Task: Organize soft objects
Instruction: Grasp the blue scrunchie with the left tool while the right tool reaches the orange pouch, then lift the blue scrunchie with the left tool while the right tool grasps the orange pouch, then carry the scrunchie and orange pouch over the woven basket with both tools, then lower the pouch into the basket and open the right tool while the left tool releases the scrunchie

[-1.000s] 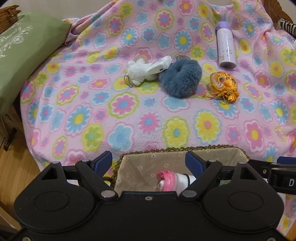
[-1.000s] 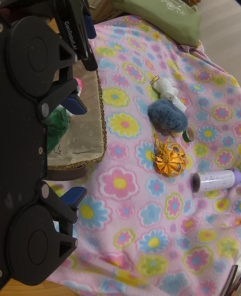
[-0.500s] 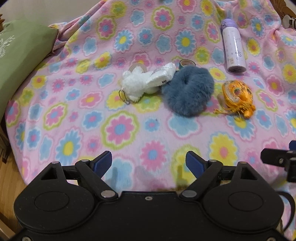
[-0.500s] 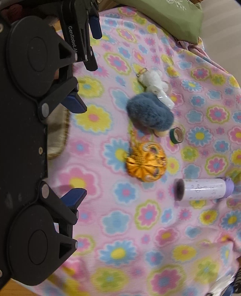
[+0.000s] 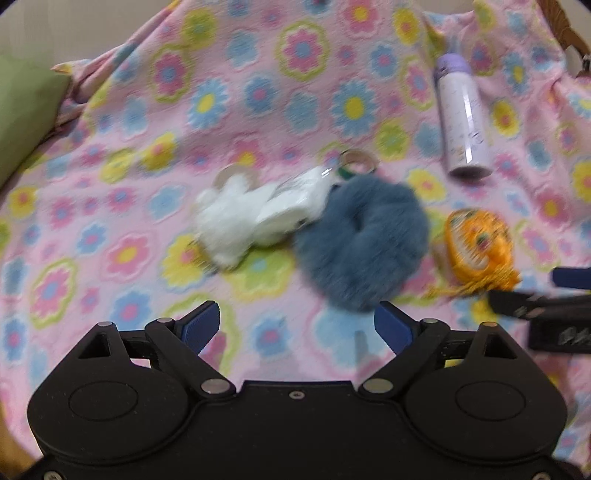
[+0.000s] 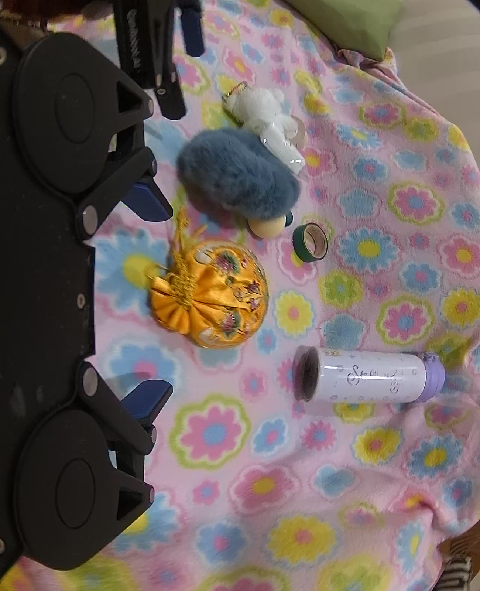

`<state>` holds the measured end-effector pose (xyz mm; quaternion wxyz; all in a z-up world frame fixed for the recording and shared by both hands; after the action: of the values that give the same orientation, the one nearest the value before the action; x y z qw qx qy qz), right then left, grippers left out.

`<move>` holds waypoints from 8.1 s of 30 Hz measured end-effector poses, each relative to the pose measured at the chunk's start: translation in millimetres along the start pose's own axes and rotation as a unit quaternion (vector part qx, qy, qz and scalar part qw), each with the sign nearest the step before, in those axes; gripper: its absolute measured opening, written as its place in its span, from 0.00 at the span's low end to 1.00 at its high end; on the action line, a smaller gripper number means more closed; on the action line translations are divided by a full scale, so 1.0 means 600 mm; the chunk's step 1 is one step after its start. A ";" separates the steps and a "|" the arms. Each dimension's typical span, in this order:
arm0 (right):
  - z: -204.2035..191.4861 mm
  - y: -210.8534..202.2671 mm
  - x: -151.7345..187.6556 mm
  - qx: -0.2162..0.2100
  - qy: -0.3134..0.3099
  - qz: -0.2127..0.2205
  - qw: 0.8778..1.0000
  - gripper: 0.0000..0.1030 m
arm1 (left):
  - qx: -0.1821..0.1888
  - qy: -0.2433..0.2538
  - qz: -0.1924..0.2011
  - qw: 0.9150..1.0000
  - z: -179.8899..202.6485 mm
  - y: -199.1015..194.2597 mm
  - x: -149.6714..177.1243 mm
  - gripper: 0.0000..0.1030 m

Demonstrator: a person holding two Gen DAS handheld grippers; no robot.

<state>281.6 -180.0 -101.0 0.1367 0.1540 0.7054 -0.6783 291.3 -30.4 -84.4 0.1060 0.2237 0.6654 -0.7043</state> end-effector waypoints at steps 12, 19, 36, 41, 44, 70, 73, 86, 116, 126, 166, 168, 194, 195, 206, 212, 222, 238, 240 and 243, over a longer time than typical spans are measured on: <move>0.007 0.056 -0.022 -0.011 -0.011 0.007 1.000 0.90 | 0.046 -0.001 -0.009 0.999 0.037 0.061 -0.067 0.92; 0.010 0.062 -0.019 -0.023 0.000 0.002 1.000 0.91 | 0.058 0.002 -0.019 0.998 0.061 0.096 -0.087 0.92; 0.014 0.071 -0.018 -0.031 0.009 -0.005 0.999 0.93 | 0.075 0.022 -0.011 0.997 0.080 0.067 -0.100 0.54; 0.011 0.073 -0.018 -0.028 0.005 -0.007 1.000 0.94 | 0.076 0.014 -0.014 0.997 0.058 0.027 -0.078 0.54; 0.009 0.074 -0.018 -0.029 0.001 -0.010 1.000 0.97 | 0.063 0.004 -0.022 0.998 0.028 0.015 -0.060 0.54; -0.011 0.093 -0.034 0.006 -0.012 -0.029 0.999 1.00 | -0.026 -0.041 -0.025 0.998 -0.093 0.084 -0.004 0.85; -0.016 0.099 -0.040 0.012 -0.010 -0.026 1.000 1.00 | -0.027 -0.038 -0.021 0.999 -0.091 0.086 -0.004 0.87; -0.019 0.109 -0.053 0.010 -0.001 -0.043 0.999 1.00 | -0.015 -0.037 -0.014 0.999 -0.087 0.090 -0.004 0.96; -0.024 -0.026 -0.027 -0.054 0.037 0.008 0.998 0.69 | 0.016 -0.037 0.016 0.999 -0.076 -0.034 0.017 0.55; -0.037 -0.121 0.033 -0.087 0.030 0.039 0.995 0.69 | 0.014 -0.030 0.022 0.999 -0.043 -0.115 0.064 0.55; -0.067 -0.247 0.331 -0.120 0.010 0.000 0.993 0.70 | 0.035 -0.075 -0.022 0.996 0.017 -0.194 0.314 0.55; -0.062 -0.242 0.332 -0.113 0.017 -0.007 0.993 0.70 | 0.031 -0.077 -0.023 0.996 0.015 -0.193 0.319 0.55; -0.058 -0.207 0.348 -0.124 0.041 -0.061 0.990 0.70 | 0.014 -0.070 -0.037 0.997 0.018 -0.180 0.330 0.56; -0.058 -0.207 0.348 -0.124 0.040 -0.062 0.990 0.70 | 0.013 -0.071 -0.037 0.997 0.018 -0.180 0.330 0.56; -0.059 -0.203 0.347 -0.124 0.035 -0.064 0.990 0.70 | 0.013 -0.070 -0.037 0.997 0.017 -0.180 0.331 0.56; -0.059 -0.203 0.348 -0.124 0.034 -0.065 0.990 0.71 | 0.013 -0.071 -0.039 0.997 0.014 -0.179 0.333 0.59; -0.063 -0.204 0.349 -0.128 0.030 -0.062 0.989 0.74 | 0.011 -0.071 -0.039 0.997 0.012 -0.179 0.334 0.61; -0.059 -0.213 0.346 -0.130 0.024 -0.050 0.990 0.74 | 0.007 -0.072 -0.009 0.997 0.015 -0.198 0.324 0.71; -0.059 -0.214 0.346 -0.129 0.023 -0.049 0.990 0.74 | 0.003 -0.070 0.003 0.998 0.016 -0.205 0.322 0.72; -0.059 -0.214 0.346 -0.129 0.023 -0.050 0.990 0.74 | -0.002 -0.067 0.008 0.998 0.017 -0.208 0.320 0.72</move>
<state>40.6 -142.1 -65.7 0.1053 0.1156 0.7969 -0.5835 65.0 -0.6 -60.9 0.1568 0.1812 0.6565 -0.7153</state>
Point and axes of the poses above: each gripper's, at about its wrist camera, not at the fingertips, and y roughly the way its jaws point, z to its right, x to its underside, the point moved 7 cm from there along y, roughly the way its jaws point, and after that the axes turned 15 degrees about -z, right-handed, at the moved point
